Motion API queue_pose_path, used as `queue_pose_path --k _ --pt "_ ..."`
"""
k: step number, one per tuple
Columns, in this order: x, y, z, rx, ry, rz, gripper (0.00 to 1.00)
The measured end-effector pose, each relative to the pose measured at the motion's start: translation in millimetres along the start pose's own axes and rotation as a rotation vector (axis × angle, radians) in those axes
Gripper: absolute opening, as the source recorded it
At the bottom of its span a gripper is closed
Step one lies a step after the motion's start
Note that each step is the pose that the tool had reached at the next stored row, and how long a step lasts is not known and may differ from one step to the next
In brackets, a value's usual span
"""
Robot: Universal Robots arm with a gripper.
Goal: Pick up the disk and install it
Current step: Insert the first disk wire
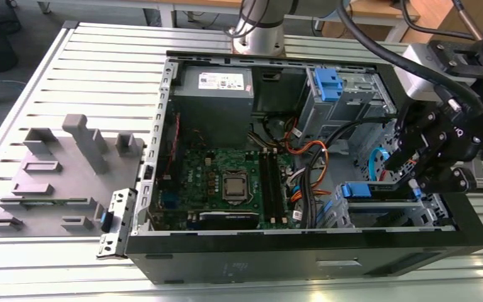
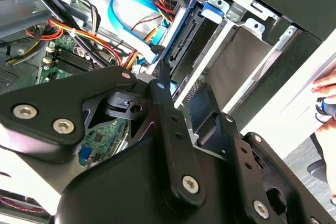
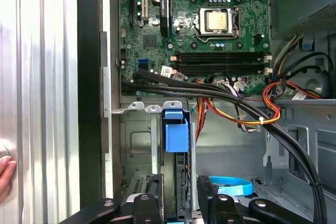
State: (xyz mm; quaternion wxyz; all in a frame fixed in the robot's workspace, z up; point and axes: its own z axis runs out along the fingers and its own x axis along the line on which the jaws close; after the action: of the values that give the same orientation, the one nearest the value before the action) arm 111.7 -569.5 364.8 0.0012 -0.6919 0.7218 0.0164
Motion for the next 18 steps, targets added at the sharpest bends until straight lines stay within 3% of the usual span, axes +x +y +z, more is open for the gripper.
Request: queue_pose_path --k 7,11,18 --pt "-0.1 0.0 -1.2 0.0000 0.0000 0.000 0.42" --pt "-0.2 0.1 -5.9 0.0000 0.0001 0.000 0.42" --pt "-4.2 0.1 -4.9 0.0002 0.0000 0.000 0.42"
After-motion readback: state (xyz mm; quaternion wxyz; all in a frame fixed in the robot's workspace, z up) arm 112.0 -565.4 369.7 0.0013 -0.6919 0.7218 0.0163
